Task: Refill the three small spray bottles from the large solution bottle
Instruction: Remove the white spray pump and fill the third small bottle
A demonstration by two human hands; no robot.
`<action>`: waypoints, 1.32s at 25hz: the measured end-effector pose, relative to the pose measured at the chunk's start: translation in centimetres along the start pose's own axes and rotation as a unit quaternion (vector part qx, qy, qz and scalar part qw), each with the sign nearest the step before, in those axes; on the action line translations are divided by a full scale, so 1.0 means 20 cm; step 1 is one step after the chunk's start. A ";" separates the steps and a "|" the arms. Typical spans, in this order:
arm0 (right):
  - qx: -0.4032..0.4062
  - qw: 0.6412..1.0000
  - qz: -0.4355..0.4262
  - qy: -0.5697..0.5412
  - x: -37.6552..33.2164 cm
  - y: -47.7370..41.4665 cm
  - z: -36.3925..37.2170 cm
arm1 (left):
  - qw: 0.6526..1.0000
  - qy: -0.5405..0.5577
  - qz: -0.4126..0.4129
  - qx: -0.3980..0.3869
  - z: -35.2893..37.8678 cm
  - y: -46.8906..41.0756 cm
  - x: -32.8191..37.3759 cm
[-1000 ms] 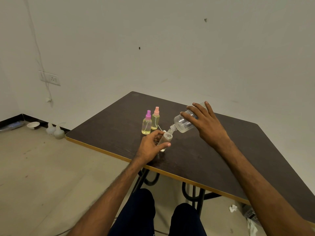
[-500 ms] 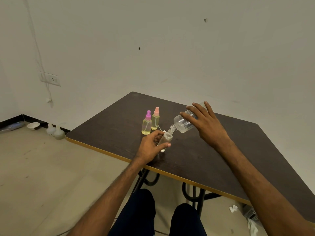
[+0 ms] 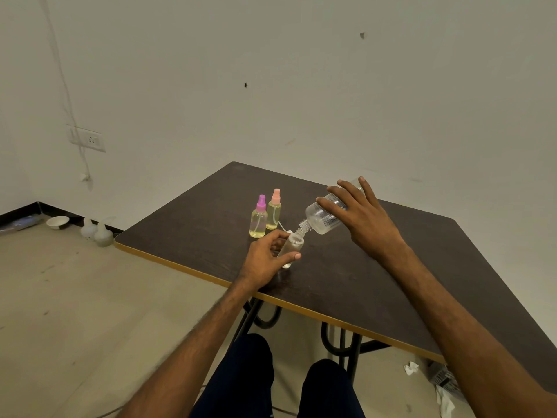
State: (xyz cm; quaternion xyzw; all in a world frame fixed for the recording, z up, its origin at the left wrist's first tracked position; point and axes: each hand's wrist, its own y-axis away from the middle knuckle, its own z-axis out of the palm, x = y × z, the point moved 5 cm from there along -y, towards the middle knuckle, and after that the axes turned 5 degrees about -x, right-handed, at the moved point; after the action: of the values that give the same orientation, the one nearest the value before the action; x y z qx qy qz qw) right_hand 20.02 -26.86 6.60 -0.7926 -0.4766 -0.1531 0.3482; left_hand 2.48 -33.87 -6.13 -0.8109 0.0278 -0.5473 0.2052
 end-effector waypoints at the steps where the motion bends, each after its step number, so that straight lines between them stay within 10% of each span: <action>1: 0.000 1.000 -0.002 -0.001 0.00 0.00 0.00 | 1.000 -0.001 0.000 0.000 0.00 0.00 0.00; 33: 0.000 0.998 -0.042 0.037 -0.01 -0.06 -0.04 | 1.000 0.007 -0.006 0.001 0.00 0.00 -0.01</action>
State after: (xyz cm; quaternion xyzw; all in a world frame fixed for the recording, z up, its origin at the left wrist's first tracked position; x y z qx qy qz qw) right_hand 19.00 -27.17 7.58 -0.7654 -0.4966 -0.1966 0.3590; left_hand 2.38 -33.73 -6.33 -0.8073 0.0234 -0.5540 0.2022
